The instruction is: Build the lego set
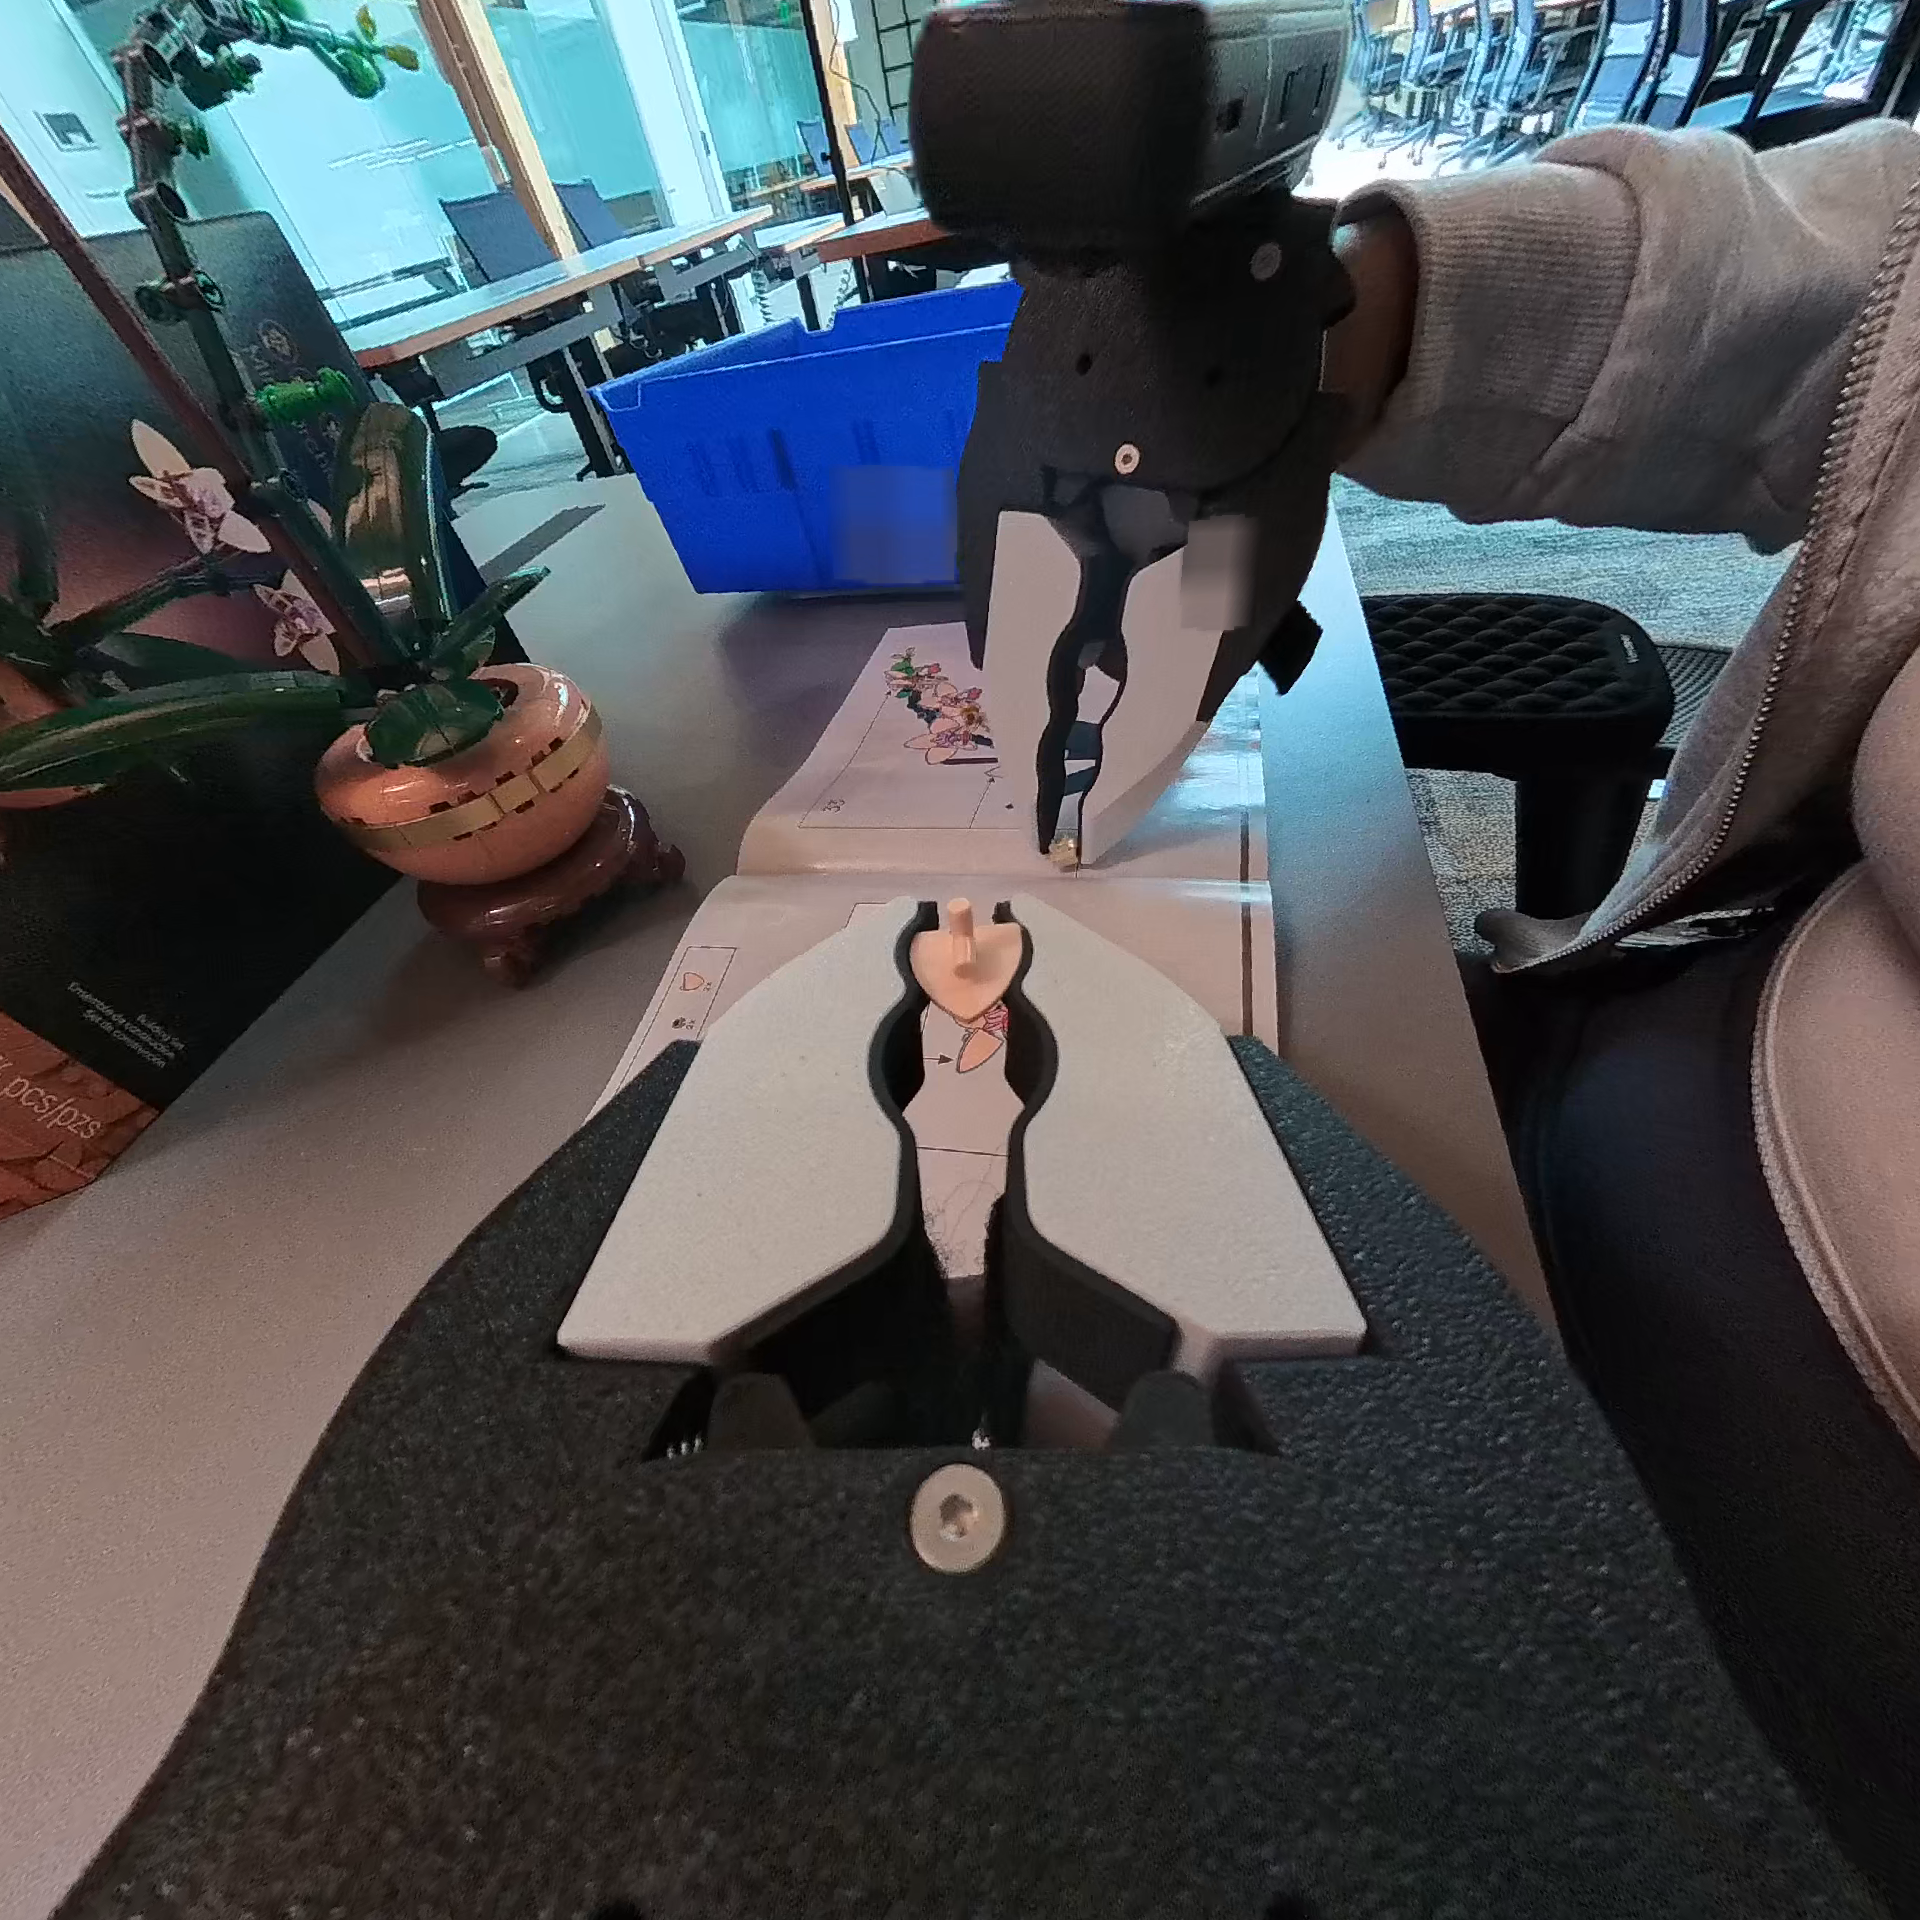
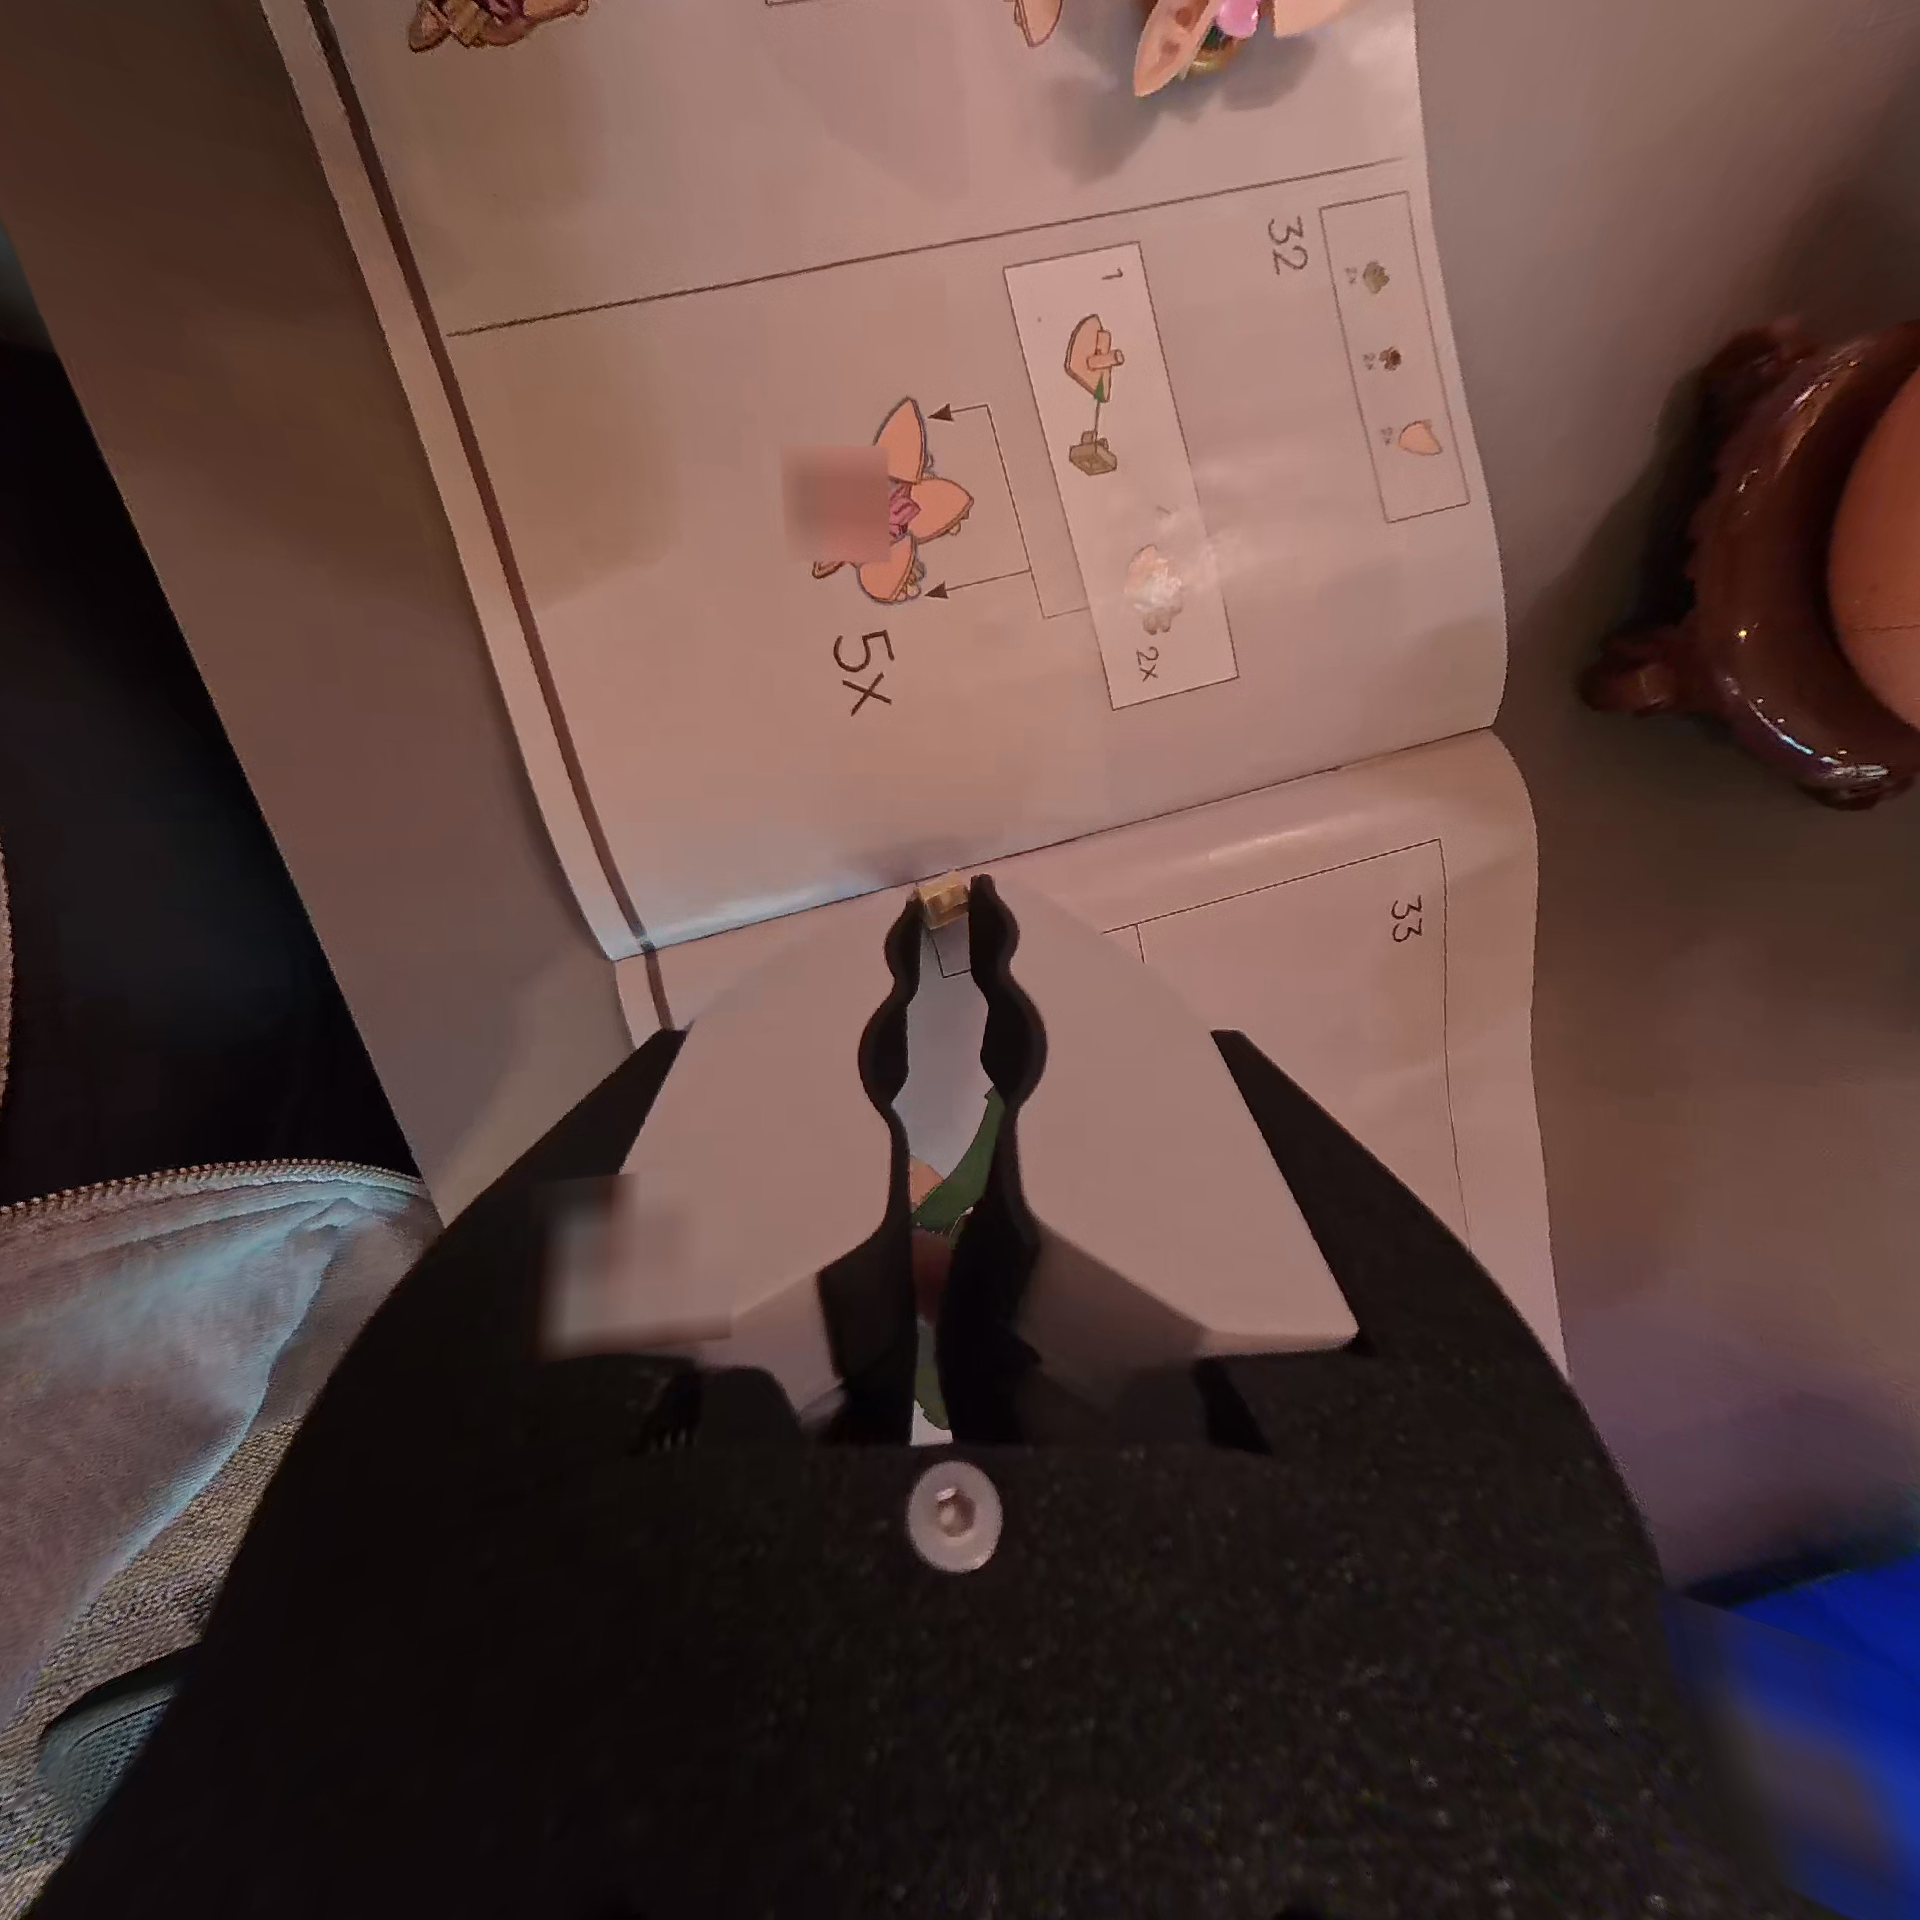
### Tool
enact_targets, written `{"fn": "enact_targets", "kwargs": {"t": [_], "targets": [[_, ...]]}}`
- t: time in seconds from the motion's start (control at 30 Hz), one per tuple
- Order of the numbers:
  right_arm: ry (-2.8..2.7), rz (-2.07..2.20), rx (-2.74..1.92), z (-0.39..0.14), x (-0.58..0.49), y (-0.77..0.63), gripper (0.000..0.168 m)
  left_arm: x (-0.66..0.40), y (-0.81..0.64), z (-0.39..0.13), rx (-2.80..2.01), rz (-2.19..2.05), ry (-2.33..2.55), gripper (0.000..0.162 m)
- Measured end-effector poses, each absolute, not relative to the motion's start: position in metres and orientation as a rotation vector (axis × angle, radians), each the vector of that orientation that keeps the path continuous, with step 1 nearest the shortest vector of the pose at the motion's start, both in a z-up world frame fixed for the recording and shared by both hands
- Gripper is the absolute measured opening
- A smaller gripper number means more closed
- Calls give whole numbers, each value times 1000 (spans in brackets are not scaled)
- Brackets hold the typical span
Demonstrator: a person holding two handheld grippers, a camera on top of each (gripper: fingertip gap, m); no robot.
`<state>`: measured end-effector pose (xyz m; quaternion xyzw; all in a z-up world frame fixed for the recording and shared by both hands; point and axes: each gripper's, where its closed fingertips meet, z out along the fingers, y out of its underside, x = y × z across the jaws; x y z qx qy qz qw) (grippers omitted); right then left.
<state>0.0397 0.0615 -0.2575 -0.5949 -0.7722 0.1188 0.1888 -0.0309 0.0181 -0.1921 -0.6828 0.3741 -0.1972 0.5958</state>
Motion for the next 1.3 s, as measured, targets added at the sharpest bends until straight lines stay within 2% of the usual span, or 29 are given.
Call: {"fn": "enact_targets", "kwargs": {"t": [0.1, 0.53, 0.77, 1.1, 1.3], "targets": [[-2178, 364, -1701, -258, 40, 60, 16, -31, 18, -192, -1585, -459, 868, 10], [-2195, 389, -1789, -259, 46, 57, 25, -31, 18, -192, -1587, -459, 867, 11], [-2253, 601, -1539, -252, 48, 59, 19, -31, 18, -192, -1583, -460, 867, 10], [-2189, 806, -1466, -260, 44, 58, 16, -31, 17, -193, -1590, -461, 872, 11], [-2153, 901, -1438, -257, 42, 53, 8, -30, 18, -193, -1592, -461, 874, 11]]}}
